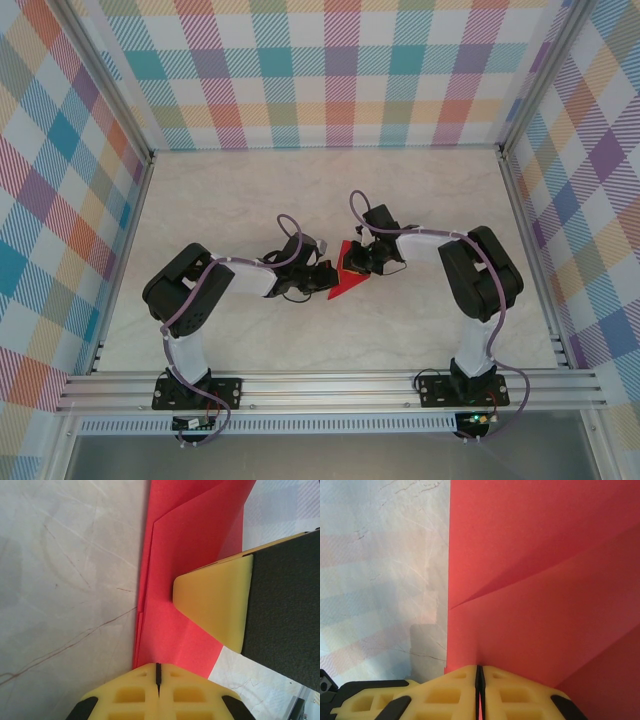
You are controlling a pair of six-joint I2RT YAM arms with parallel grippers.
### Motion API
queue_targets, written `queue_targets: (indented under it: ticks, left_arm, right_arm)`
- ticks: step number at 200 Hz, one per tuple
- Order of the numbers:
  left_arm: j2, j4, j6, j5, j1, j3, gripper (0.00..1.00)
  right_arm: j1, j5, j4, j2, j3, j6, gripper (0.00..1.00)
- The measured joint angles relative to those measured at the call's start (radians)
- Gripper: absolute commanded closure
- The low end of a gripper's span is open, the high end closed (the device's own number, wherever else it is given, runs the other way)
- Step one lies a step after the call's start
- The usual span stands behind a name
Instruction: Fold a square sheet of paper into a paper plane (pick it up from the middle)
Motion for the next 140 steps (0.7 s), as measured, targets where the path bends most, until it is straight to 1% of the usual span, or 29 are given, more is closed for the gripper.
queue_targets:
  ticks: [42,85,140]
  left_arm:
    - [0.000,0.000,0.000,0.001,0.000,0.000,1.00]
    - [0.000,0.000,0.000,0.001,0.000,0.000,1.00]
    - [0.000,0.000,0.000,0.001,0.000,0.000,1.00]
  right_arm:
    - [-0.012,-0.025,0.015,-0.005,0.000,-0.007,0.88]
    - [-0.021,-0.070,0.082,-0.027,-0.052,-0.007,0.91]
    - [-0.028,-0.070,0.081,-0.020,-0.065,-0.023,0.92]
